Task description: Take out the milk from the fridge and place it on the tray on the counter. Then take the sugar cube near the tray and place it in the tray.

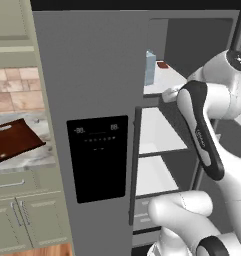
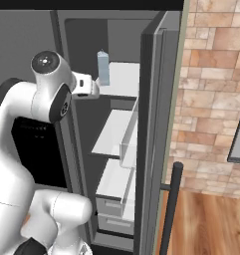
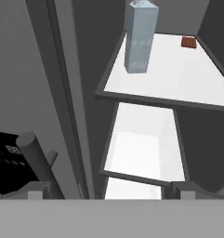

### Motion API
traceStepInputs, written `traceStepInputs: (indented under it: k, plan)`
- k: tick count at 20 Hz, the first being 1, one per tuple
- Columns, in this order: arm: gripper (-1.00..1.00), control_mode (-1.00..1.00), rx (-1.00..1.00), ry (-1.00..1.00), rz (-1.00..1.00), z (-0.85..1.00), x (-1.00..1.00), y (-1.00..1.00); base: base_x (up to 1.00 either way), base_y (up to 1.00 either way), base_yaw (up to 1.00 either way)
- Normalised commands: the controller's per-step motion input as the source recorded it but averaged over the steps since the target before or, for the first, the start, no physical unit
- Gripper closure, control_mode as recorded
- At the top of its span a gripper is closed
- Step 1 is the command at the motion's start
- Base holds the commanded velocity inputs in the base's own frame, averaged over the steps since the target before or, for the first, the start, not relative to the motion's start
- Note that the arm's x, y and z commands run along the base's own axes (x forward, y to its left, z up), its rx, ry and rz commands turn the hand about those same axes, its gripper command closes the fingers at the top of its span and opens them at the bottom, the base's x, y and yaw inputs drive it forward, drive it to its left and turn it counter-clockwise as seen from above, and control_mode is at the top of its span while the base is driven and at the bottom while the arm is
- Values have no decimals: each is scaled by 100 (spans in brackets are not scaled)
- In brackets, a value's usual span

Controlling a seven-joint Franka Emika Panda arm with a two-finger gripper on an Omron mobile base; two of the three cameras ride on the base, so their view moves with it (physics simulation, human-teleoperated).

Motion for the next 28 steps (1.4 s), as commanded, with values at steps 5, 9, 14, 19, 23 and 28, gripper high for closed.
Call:
traceStepInputs:
  k: [5, 9, 14, 19, 23, 28]
  plan:
    - [-100, -100, 6, -5, 5, 48, 28, -17, 0, 0, 0]
    - [-100, -100, 2, 0, 1, 22, 58, 0, 0, 0, 0]
    - [-100, -100, 1, -7, 0, 15, 51, -2, 0, 0, 0]
    - [-100, -100, 1, -14, 0, 2, 43, -4, 0, 0, 0]
    - [-100, -100, 1, -5, 0, 0, 47, -4, 0, 0, 0]
    - [-100, -100, 3, 2, 7, 0, 51, -9, 0, 0, 0]
